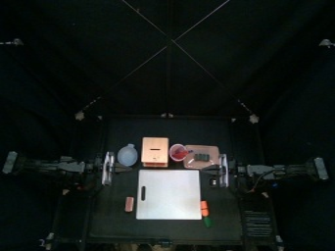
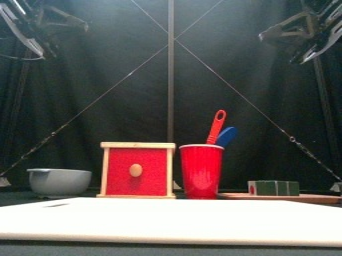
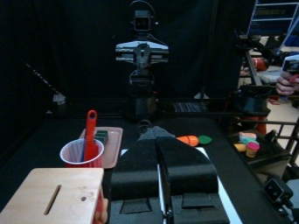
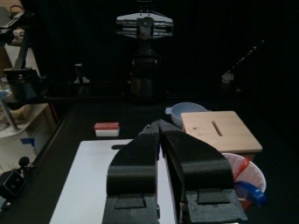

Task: Place sushi on board then cut the sushi with the knife then place the pieces on the plate
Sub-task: Place the sushi on the board

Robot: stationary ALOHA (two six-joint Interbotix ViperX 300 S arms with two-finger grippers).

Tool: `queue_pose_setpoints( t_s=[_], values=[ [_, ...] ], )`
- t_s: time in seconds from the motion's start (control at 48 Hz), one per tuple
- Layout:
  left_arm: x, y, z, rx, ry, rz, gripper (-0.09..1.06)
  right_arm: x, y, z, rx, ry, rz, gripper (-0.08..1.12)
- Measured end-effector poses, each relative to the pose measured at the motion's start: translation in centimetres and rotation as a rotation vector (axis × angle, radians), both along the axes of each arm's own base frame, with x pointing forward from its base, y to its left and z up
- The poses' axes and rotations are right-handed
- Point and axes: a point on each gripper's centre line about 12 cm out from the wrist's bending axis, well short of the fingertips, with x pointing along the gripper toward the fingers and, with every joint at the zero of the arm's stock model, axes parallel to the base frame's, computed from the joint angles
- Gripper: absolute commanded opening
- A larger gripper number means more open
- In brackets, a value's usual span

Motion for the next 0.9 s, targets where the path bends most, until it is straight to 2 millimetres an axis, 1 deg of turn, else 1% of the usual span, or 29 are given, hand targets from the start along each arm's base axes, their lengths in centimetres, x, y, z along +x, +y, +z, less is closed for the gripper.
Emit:
queue_pose_setpoints(
  t_s=[0.062,0.188,0.312,0.417,0.438,0.458,0.542,0.625,0.729,0.792,0.896],
  values=[
    [0.1,0.0,-0.4,0.002,0.009,0.002,-0.05,0.0,-0.1,-0.1,0.005,0.003,-0.005,0.02],
    [0.4,0.2,-1.6,-0.003,0.049,0.008,-0.03,0.0,-0.9,-0.2,0.064,0.003,-0.045,0.03],
    [0.7,0.1,-1.9,0.004,0.06,0.006,-0.03,-0.1,-2.2,-0.6,0.146,0.032,-0.112,0.03],
    [1.2,0.1,-2.3,0.004,0.063,0.005,-0.03,-0.2,-3.4,-1.9,0.18,0.137,-0.178,0.03],
    [1.2,0.1,-2.3,0.004,0.061,0.005,-0.03,-0.2,-3.4,-1.9,0.18,0.137,-0.178,0.03],
    [1.3,0.1,-2.4,0.009,0.063,0.004,-0.03,-0.3,-3.9,-2.5,0.189,0.186,-0.204,0.03],
    [1.6,0.1,-2.5,0.017,0.058,0.001,-0.03,-0.6,-5.1,-3.5,0.214,0.3,-0.268,0.04],
    [1.9,0.0,-2.6,0.027,0.052,-0.003,-0.03,-1.0,-6.1,-4.2,0.24,0.387,-0.323,0.06],
    [2.1,0.0,-2.7,0.03,0.049,-0.004,-0.03,-1.4,-7.1,-4.9,0.255,0.481,-0.373,0.15],
    [2.1,0.0,-2.8,0.03,0.048,-0.005,-0.03,-1.6,-7.6,-5.1,0.249,0.52,-0.397,0.23],
    [2.2,0.0,-2.9,0.03,0.051,-0.003,-0.03,-1.6,-8.2,-5.5,0.216,0.573,-0.419,0.43]
  ],
)
